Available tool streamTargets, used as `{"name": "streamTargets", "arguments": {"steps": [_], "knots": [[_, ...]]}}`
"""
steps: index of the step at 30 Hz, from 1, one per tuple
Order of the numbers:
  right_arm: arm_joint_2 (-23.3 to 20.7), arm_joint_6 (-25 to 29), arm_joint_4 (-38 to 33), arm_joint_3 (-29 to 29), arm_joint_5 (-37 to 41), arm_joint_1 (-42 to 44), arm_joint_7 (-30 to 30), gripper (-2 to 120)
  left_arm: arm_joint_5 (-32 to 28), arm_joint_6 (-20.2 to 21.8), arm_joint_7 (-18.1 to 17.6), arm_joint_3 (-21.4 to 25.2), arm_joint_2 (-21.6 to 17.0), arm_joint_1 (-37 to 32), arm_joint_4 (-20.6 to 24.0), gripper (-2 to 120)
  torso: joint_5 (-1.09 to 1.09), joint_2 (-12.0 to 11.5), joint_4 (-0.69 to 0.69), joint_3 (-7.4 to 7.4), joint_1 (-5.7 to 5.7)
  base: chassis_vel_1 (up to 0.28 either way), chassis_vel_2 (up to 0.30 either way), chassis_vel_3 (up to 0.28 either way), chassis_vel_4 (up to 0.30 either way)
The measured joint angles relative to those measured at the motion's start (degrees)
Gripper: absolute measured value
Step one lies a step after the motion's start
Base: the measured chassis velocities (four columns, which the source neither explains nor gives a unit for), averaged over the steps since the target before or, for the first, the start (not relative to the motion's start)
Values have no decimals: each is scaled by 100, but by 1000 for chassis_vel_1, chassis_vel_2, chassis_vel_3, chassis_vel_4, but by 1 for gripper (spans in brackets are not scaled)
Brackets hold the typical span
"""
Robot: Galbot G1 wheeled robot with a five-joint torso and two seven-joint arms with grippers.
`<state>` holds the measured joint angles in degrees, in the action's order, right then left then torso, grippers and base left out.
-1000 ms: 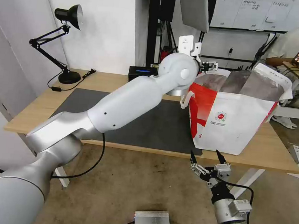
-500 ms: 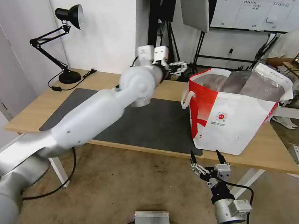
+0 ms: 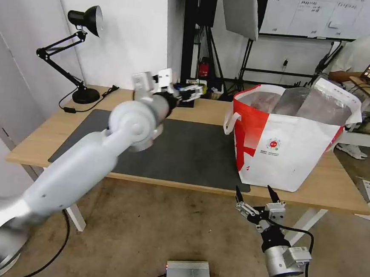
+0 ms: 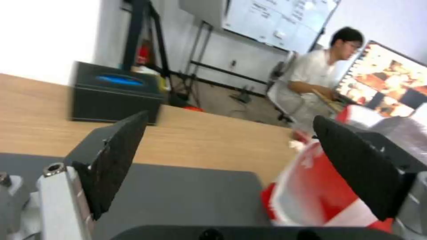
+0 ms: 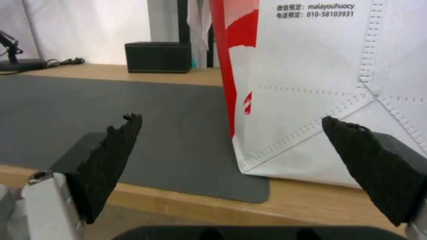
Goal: Pick up the trash from the table and place it into the takeout bag.
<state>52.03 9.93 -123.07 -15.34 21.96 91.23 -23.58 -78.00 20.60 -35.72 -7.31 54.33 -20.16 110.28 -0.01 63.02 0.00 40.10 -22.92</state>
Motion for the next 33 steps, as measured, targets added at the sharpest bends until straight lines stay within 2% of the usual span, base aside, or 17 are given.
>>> {"name": "streamTargets", "arguments": {"steps": [2,7,10,11,14,15,17,18,21,22,23,25,27,28,29,30,33], "knots": [[0,0,0,0,0,0,0,100,139,-16,142,232,-306,-367,198,100,-1,0,0,0,0,0,0,0,0],[0,0,0,0,0,0,1,100,252,-27,325,548,-613,-748,390,100,0,0,1,0,0,0,0,0,0],[-1,0,0,0,1,0,2,100,696,-239,849,1291,-1162,-1751,799,100,0,0,2,0,0,0,0,0,0],[-1,0,0,0,1,0,2,100,696,-239,849,1291,-1162,-1751,799,100,0,0,2,0,0,0,0,0,0],[0,0,0,0,0,0,1,100,1227,-467,1221,1982,-1291,-2841,1102,100,0,0,0,0,0,0,0,0,0],[0,0,0,0,0,0,1,100,1227,-467,1221,1982,-1291,-2841,1102,100,0,0,0,0,0,0,0,0,0],[0,0,0,0,0,0,1,100,1824,-710,1408,2308,-1277,-3421,1188,100,-1,1,2,-1,1,0,0,0,0],[0,0,0,0,0,0,1,100,1824,-710,1408,2308,-1277,-3421,1188,100,-1,1,2,-1,1,0,0,0,0],[0,0,0,0,1,0,1,100,2539,-1279,1728,2680,-1233,-4045,1203,100,1,0,0,0,0,0,0,0,0],[0,0,0,0,1,0,1,100,2539,-1279,1728,2680,-1233,-4045,1203,100,1,0,0,0,0,0,0,0,0],[0,0,0,0,0,0,1,100,2661,-1477,1826,2787,-1195,-4187,1176,100,2,0,0,0,0,0,0,0,0],[0,0,0,0,0,0,1,100,2815,-1842,2192,3094,-1077,-4570,1137,100,0,0,0,0,0,0,0,0,0],[0,0,0,0,0,0,1,100,2838,-1900,2244,3132,-1060,-4627,1134,100,1,0,0,0,0,0,0,0,0],[-1,0,0,0,0,0,1,100,2898,-2088,2375,3202,-1017,-4762,1114,100,2,0,0,0,0,0,0,0,0],[0,0,0,0,0,0,1,100,3020,-2441,2716,3335,-912,-5030,1042,100,1,1,0,0,0,0,0,0,0],[0,0,0,0,0,0,1,100,3020,-2441,2716,3335,-912,-5030,1042,100,1,1,0,0,0,0,0,0,0],[0,0,0,0,0,0,1,100,3215,-3126,3306,3454,-668,-5442,854,100,0,0,0,0,0,0,0,0,0]]}}
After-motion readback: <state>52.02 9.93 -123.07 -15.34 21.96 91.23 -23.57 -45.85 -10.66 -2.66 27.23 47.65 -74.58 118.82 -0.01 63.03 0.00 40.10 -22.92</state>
